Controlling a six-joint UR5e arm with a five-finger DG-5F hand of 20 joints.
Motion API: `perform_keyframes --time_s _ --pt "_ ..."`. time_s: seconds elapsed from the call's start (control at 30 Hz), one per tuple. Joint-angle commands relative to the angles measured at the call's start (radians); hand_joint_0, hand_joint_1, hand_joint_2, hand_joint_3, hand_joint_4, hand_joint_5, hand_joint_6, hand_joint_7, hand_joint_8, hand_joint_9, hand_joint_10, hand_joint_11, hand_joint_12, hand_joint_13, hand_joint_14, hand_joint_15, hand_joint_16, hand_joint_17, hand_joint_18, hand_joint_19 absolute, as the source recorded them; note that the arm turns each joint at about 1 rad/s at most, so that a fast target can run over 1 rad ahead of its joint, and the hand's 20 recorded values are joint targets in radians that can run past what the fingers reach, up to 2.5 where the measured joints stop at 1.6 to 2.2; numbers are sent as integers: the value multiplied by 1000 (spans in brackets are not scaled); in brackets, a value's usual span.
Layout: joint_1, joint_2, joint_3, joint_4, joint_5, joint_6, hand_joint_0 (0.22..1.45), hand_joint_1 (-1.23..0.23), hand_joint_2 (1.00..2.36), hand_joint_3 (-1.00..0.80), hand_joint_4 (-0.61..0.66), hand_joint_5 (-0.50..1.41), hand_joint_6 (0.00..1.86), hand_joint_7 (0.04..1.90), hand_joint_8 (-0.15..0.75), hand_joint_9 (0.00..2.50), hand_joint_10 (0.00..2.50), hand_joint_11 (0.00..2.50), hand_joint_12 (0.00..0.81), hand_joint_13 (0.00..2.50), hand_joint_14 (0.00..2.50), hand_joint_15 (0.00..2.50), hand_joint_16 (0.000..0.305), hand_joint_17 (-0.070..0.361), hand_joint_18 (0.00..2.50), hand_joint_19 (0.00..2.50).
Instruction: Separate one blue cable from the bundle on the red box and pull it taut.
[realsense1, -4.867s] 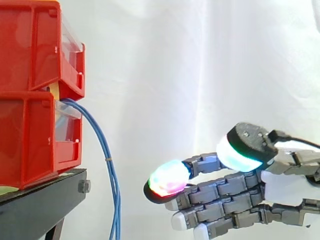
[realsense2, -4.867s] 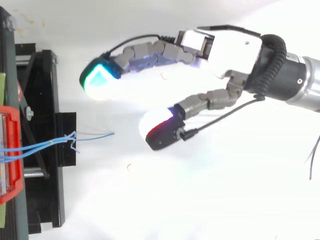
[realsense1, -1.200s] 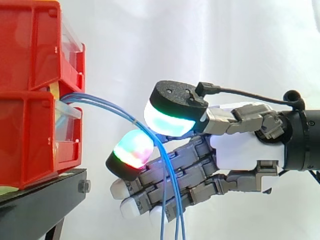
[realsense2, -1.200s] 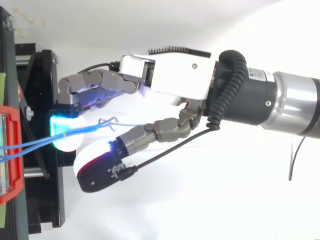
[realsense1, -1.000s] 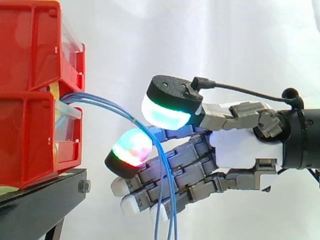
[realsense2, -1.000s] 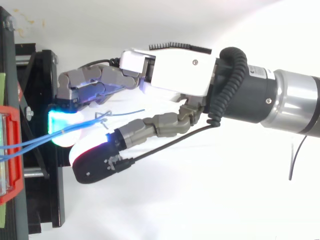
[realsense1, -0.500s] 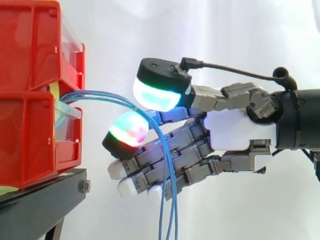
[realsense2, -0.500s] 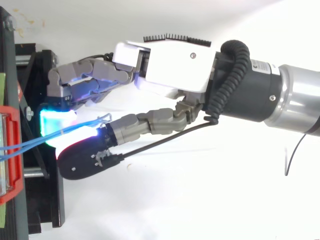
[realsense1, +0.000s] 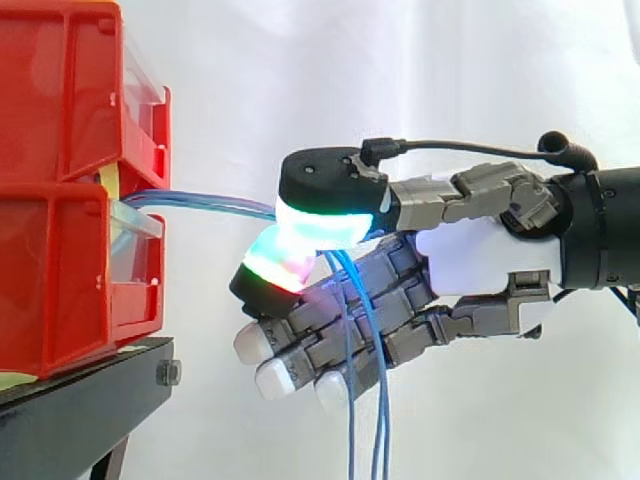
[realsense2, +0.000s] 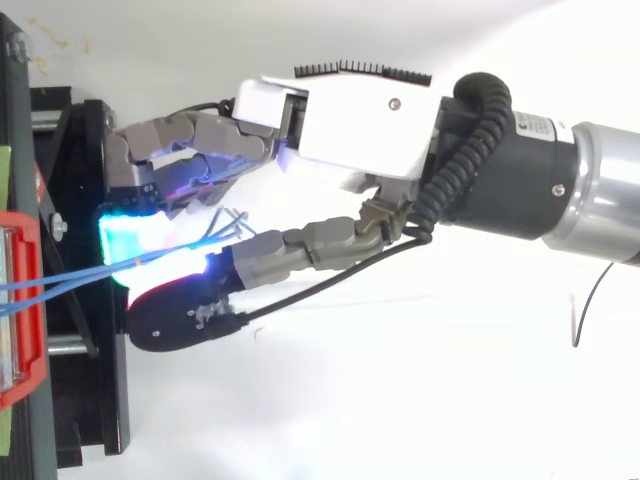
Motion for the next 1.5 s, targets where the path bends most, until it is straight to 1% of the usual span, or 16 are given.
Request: perform_keyframes --time_s 0.0,0.1,0.13,0.17,0.2,0.37,0.47,0.53,0.73,0.9,1.03,1.13,1.23,1.3,1.43,1.47 --pt "0 6 0 0 0 -3 628 -828 1013 -177 249 -92 561 1364 333 762 8 328 402 680 9 306 58 130 652 545" --pt "0 14 0 -6 0 -3 616 -848 1012 -275 230 -100 573 1359 321 753 9 353 388 668 10 313 55 124 630 555" --pt "0 14 0 -8 0 -3 601 -841 1008 -359 237 -101 581 1340 320 757 9 356 386 665 10 317 55 123 624 570" --pt "-2 17 0 -16 0 -3 589 -832 1006 -398 238 -100 584 1333 320 759 9 357 387 665 10 319 55 123 626 569" --pt "0 19 0 -22 0 -3 565 -793 1001 -480 243 -96 584 1327 323 763 9 354 389 669 10 319 55 125 631 564" --pt "-2 22 0 -31 0 -3 542 -562 1000 -500 246 -72 547 1373 336 799 9 342 397 678 9 308 56 126 640 568" --pt "-2 22 0 -31 0 -3 563 -527 1000 -500 240 -70 538 1390 333 804 10 331 392 682 10 309 55 125 636 575" --pt "-2 22 0 -29 0 -3 578 -538 1001 -500 231 -68 532 1401 328 813 9 349 390 685 10 311 55 124 636 584" --pt "-2 22 0 -29 0 -3 609 -536 1005 -426 230 -62 527 1416 331 845 9 353 390 706 10 321 54 122 649 581" --pt "-2 22 0 -29 0 -5 615 -557 1008 -386 261 -58 524 1421 336 890 9 368 392 724 10 314 54 121 665 586" --pt "-2 22 0 -29 0 -5 617 -616 1011 -322 272 -52 512 1445 338 905 10 377 396 740 12 322 54 121 692 584" --pt "-2 20 0 -29 0 -5 618 -700 1015 -238 270 -50 501 1470 348 911 10 398 407 749 10 326 56 125 711 582" --pt "-2 22 0 -26 0 -5 615 -802 1013 -176 275 -62 509 1441 359 899 11 387 424 754 10 332 60 134 741 570" --pt "-2 22 0 -26 0 -5 614 -819 1012 -176 261 -72 525 1416 359 892 10 391 427 753 10 333 60 135 743 567" --pt "-2 20 0 -26 1 -6 588 -827 1011 -278 254 -74 527 1416 348 876 10 402 419 737 10 334 58 131 710 588" --pt "-2 20 0 -26 1 -6 565 -808 1006 -389 244 -73 523 1427 336 866 10 404 404 724 10 335 55 124 683 603"
